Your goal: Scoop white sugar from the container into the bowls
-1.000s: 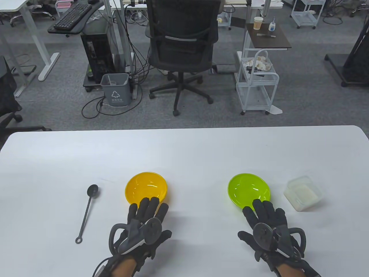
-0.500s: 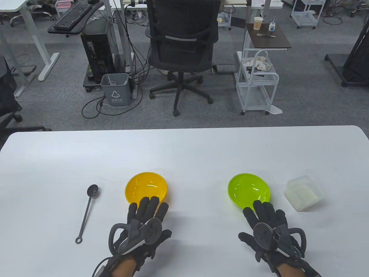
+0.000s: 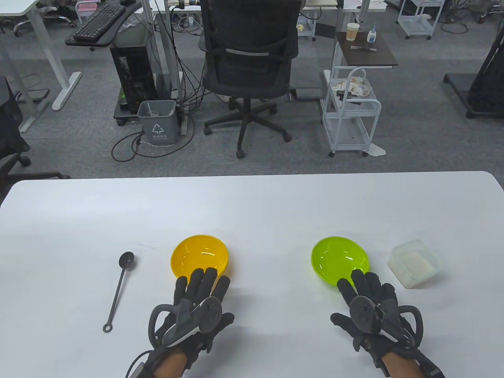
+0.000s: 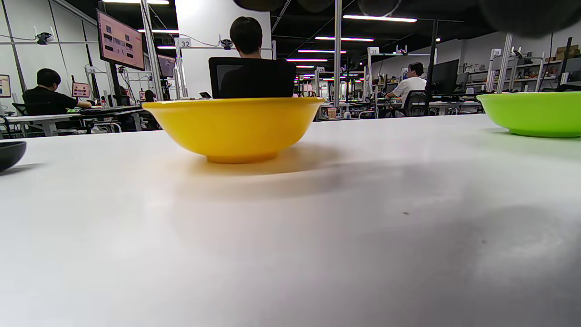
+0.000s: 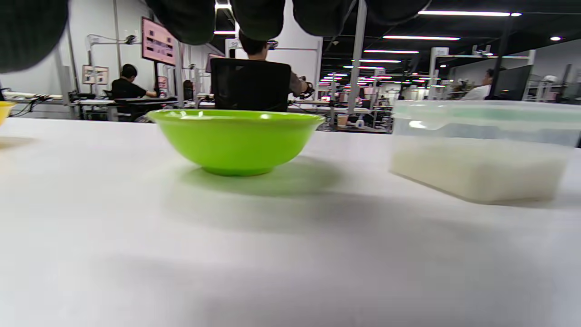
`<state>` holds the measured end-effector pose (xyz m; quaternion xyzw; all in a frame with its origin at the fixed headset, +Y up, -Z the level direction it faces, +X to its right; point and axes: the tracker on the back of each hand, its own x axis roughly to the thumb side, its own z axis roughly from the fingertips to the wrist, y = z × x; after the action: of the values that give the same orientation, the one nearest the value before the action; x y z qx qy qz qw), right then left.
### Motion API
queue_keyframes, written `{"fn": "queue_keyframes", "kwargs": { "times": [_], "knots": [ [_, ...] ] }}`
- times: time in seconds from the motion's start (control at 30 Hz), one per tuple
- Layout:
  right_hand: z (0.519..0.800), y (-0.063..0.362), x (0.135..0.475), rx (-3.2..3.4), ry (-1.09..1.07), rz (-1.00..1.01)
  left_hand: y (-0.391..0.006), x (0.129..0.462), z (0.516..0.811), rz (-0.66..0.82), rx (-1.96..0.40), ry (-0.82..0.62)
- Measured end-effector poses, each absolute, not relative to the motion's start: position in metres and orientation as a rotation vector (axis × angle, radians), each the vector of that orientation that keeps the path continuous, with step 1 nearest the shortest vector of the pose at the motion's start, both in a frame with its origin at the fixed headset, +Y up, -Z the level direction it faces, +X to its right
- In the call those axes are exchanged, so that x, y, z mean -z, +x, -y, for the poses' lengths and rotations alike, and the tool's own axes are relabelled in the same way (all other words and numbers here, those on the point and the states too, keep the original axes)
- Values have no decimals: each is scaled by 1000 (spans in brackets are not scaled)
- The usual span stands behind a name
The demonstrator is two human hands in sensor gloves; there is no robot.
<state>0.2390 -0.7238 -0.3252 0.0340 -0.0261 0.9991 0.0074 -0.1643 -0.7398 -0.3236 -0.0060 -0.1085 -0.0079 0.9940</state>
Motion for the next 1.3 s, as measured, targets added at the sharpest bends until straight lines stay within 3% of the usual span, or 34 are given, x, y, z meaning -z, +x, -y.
{"fn": "queue_keyframes", "kwargs": {
  "times": [0.27,0.5,0.63,0.77,1.03,1.3],
  "knots": [
    [691,303,362,-3060,-323,29,-165,324,739,205,22,-19],
    [681,355,389,-3015,-637,-84,-165,325,738,203,27,-21],
    [680,367,405,-3134,-639,-242,-166,325,738,200,26,-19],
    [687,368,424,-3336,-658,-555,-166,325,739,195,22,-25],
    [718,356,455,-3678,-592,-732,-165,327,741,188,26,-39],
    [735,357,474,-3620,-494,-899,-164,327,742,188,27,-48]
  ]
}}
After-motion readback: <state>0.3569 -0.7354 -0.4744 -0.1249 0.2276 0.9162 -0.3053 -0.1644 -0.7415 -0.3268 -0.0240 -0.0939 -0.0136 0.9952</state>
